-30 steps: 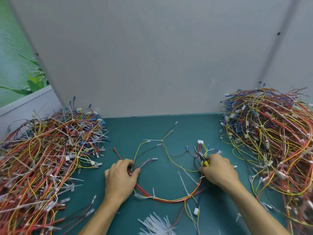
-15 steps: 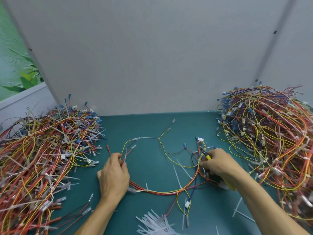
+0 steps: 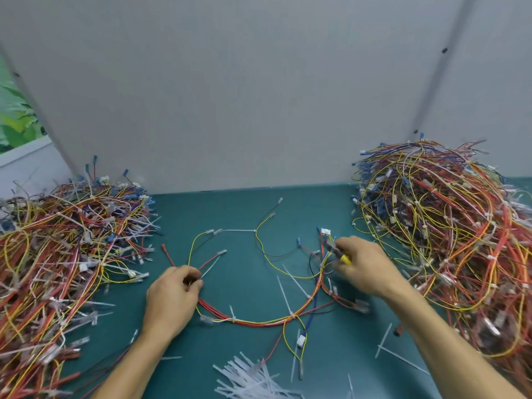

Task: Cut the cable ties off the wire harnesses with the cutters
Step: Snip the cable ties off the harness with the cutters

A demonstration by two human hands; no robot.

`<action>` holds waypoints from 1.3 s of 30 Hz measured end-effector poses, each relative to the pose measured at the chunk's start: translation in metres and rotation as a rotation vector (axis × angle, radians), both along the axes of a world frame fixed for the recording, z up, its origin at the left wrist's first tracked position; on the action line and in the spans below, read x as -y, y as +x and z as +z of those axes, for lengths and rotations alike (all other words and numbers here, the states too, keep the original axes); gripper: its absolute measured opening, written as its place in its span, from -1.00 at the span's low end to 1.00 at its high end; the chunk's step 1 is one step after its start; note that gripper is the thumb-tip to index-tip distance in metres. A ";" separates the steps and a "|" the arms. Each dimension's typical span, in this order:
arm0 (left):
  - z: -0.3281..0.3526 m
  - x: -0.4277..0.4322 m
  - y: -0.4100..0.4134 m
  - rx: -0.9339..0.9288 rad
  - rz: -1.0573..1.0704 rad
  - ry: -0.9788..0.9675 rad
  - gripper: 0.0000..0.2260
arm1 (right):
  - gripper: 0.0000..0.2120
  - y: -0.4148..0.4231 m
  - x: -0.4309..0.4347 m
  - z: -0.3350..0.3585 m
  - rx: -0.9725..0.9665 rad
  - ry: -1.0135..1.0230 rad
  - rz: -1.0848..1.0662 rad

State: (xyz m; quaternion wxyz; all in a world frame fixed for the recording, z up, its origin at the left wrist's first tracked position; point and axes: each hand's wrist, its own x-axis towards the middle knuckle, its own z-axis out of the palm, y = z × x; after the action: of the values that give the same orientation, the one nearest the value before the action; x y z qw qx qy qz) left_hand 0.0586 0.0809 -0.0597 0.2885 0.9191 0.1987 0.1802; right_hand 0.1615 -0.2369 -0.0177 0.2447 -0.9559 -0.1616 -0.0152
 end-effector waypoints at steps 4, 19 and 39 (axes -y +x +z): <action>0.001 0.006 -0.004 0.016 0.050 0.060 -0.91 | -0.74 -0.002 -0.009 -0.020 -0.013 -0.028 0.173; -0.003 0.005 -0.003 -0.004 0.157 0.060 -0.87 | -0.92 -0.002 -0.012 -0.029 0.058 -0.101 0.060; -0.008 0.001 -0.002 -0.007 0.139 0.069 -0.90 | -0.81 -0.011 -0.006 0.008 -0.179 0.841 -0.175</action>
State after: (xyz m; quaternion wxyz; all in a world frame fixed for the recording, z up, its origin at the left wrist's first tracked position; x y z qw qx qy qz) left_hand 0.0567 0.0802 -0.0677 0.2425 0.9131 0.2568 0.2035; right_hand 0.1508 -0.2313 -0.0099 0.6233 -0.7809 -0.0380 -0.0172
